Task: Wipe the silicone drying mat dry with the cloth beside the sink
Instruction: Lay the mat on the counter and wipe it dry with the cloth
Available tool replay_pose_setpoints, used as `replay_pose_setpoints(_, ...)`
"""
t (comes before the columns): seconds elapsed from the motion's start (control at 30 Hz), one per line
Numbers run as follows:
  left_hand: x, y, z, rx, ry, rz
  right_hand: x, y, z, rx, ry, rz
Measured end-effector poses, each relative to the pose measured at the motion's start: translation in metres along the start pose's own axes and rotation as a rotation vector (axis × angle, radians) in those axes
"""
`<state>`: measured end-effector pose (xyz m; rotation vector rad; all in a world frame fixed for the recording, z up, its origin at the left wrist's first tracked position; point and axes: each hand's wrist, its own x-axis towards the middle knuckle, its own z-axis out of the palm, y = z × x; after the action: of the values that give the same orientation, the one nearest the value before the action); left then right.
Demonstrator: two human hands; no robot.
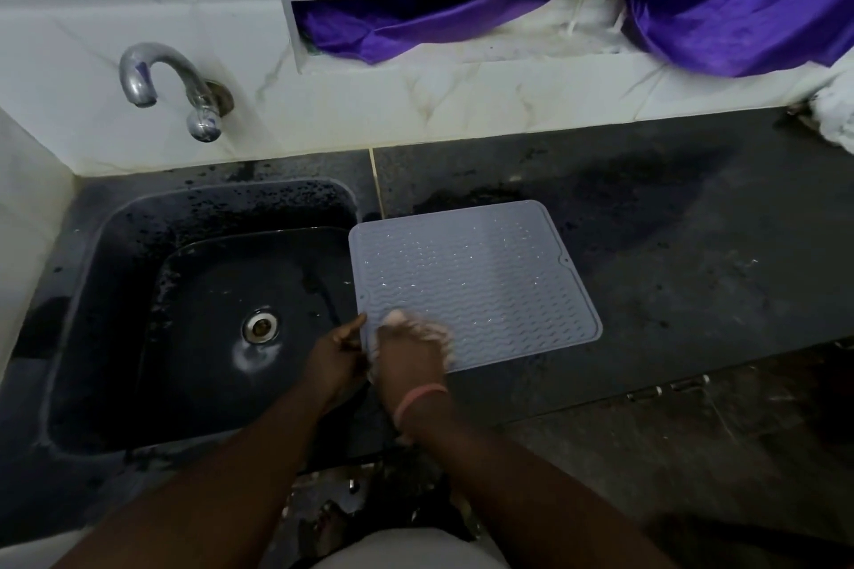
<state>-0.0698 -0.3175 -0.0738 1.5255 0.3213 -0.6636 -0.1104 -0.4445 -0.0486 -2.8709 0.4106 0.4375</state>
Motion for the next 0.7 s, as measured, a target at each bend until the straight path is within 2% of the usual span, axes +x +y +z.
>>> replay_pose_setpoints(0.07, -0.003, 0.001, 0.002, 0.034, -0.006, 0.026, -0.005, -0.010, -0.017, 0.189, -0.060, -0.120)
replay_pose_setpoints(0.13, -0.003, 0.001, 0.003, 0.055, 0.008, 0.017, -0.017, 0.015, -0.066, 0.400, 0.016, -0.183)
replay_pose_setpoints(0.23, 0.001, 0.000, 0.004, 0.126, 0.015, -0.001, -0.005, 0.092, -0.103, 0.616, 0.211, 0.078)
replay_pose_setpoints(0.33, 0.001, 0.001, 0.003, 0.194, -0.006, 0.058, 0.022, 0.169, -0.107, 0.273, 0.370, 0.334)
replay_pose_setpoints(0.43, 0.008, 0.000, -0.002, 0.393, -0.040, 0.154, 0.018, 0.156, -0.087, 0.105, 0.314, 0.399)
replay_pose_setpoints(0.5, 0.024, -0.006, -0.007, 0.574, -0.055, 0.149, 0.007, 0.112, -0.062, -0.019, 0.249, 0.314)
replay_pose_setpoints(0.57, 0.017, 0.011, -0.001, 0.742, -0.042, 0.115, -0.008, 0.058, -0.047, -0.023, 0.183, 0.176)
replay_pose_setpoints(0.63, 0.017, 0.013, -0.001, 0.796, -0.020, 0.112, -0.022, 0.014, -0.045, 0.092, 0.103, -0.027)
replay_pose_setpoints(0.7, 0.013, 0.020, -0.001, 0.881, -0.011, 0.174, -0.024, 0.007, -0.061, 0.351, -0.065, -0.171)
